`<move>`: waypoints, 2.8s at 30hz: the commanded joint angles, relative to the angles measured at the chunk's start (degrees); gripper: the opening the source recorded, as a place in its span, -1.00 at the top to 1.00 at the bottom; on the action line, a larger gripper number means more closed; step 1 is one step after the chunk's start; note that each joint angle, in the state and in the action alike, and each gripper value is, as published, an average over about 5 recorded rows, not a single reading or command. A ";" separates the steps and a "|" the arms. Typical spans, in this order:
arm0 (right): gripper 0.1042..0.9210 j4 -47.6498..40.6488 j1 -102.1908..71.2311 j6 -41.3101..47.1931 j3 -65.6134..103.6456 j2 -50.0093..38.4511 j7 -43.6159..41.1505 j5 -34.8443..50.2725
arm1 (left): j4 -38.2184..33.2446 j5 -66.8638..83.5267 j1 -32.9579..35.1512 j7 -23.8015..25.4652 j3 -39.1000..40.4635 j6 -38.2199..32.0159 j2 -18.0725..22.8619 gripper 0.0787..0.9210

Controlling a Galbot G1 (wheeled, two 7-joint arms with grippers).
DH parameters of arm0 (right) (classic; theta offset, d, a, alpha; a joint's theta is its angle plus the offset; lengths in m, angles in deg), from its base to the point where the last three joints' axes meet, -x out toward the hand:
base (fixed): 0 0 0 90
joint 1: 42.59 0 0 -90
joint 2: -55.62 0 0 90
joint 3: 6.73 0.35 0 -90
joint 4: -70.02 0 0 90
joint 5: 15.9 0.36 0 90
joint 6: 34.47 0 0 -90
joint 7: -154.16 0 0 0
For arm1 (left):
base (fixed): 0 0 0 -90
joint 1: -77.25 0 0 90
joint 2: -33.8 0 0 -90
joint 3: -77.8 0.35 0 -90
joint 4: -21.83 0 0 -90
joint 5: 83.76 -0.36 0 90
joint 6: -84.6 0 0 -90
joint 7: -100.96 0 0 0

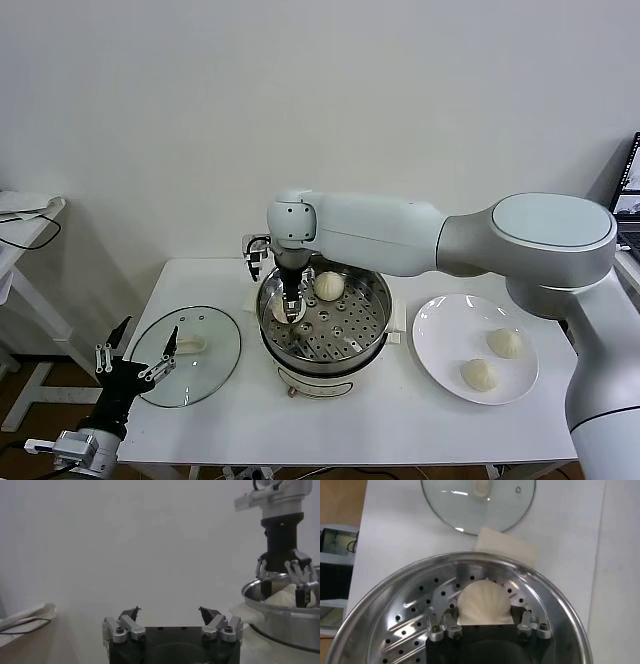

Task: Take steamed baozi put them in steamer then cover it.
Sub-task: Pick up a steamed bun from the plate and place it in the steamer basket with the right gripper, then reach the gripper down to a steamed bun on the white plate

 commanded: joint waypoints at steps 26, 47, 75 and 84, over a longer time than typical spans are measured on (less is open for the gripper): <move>-0.76 29.70 14.94 -15.99 -2.77 -52.80 -16.84 -12.46 | -1.61 -1.77 0.99 -0.81 2.90 0.16 0.73 -0.77; -0.76 23.27 -32.69 -23.58 30.13 -60.88 -15.94 -36.64 | -2.14 -3.24 1.90 -1.33 4.68 -0.21 1.20 -0.77; -0.76 15.70 -44.64 -23.63 42.80 -52.95 -9.87 -40.82 | -1.53 -4.36 1.62 -1.46 5.74 -0.53 1.02 -0.77; -0.63 15.42 -44.61 -23.45 42.86 -52.39 -10.00 -40.69 | -1.31 -4.59 1.50 -1.54 5.93 -0.58 0.65 -0.77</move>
